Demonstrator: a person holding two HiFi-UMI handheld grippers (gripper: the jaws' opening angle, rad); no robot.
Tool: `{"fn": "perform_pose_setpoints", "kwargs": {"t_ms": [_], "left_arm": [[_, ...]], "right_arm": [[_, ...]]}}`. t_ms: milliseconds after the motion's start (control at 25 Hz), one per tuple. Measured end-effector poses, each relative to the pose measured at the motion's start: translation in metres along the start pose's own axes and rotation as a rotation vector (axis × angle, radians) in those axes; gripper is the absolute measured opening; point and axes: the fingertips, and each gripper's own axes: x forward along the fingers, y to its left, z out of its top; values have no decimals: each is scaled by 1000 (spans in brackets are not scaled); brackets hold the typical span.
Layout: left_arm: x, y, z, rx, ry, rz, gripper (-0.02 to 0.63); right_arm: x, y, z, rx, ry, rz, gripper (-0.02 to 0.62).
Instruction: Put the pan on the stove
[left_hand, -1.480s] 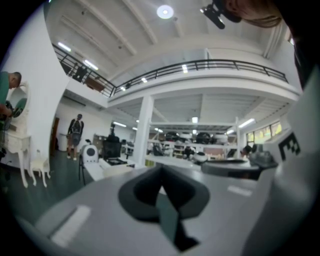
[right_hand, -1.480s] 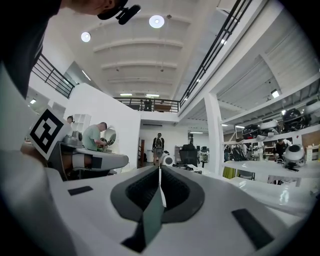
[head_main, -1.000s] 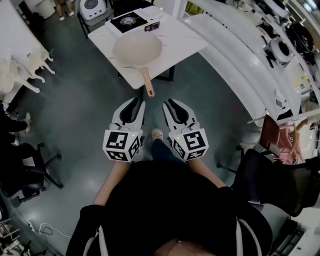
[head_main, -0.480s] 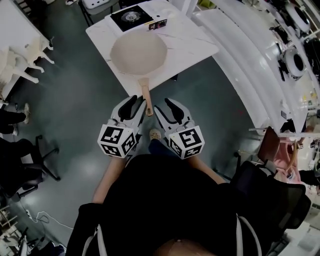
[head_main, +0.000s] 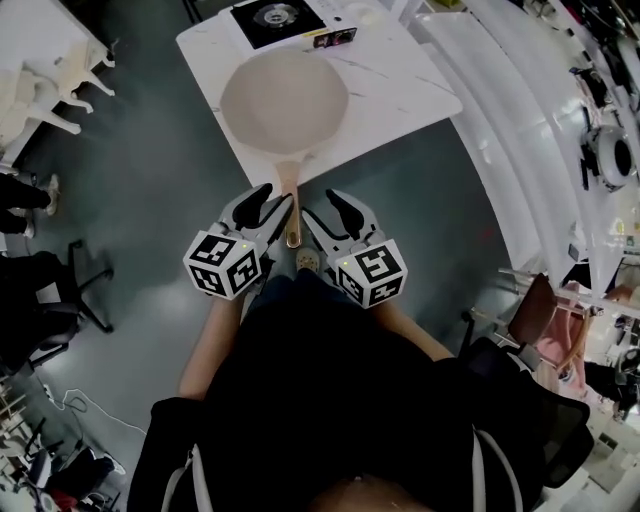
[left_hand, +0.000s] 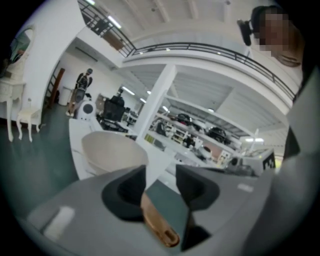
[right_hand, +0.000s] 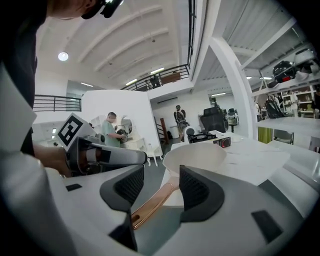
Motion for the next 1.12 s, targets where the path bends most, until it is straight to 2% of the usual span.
{"fn": "perform_pose_setpoints", "kwargs": {"t_ms": [200, 320, 520, 720, 920, 1120], "left_arm": [[8, 14, -12, -104, 37, -30, 190], [15, 23, -22, -138, 76, -40, 201], [30, 31, -41, -238, 155, -126, 259], [40, 44, -56, -315, 218, -190, 275], [48, 54, -72, -365, 291, -241, 293], [56, 50, -89, -417, 366, -332, 316]], "right_arm": [[11, 2, -11, 45, 42, 54, 199], [18, 3, -20, 91, 73, 89, 204], [28, 2, -37, 161, 135, 135, 216], [40, 5, -54, 222, 193, 181, 222], [47, 8, -70, 313, 237, 221, 227], [48, 12, -89, 396, 293, 261, 232]]}}
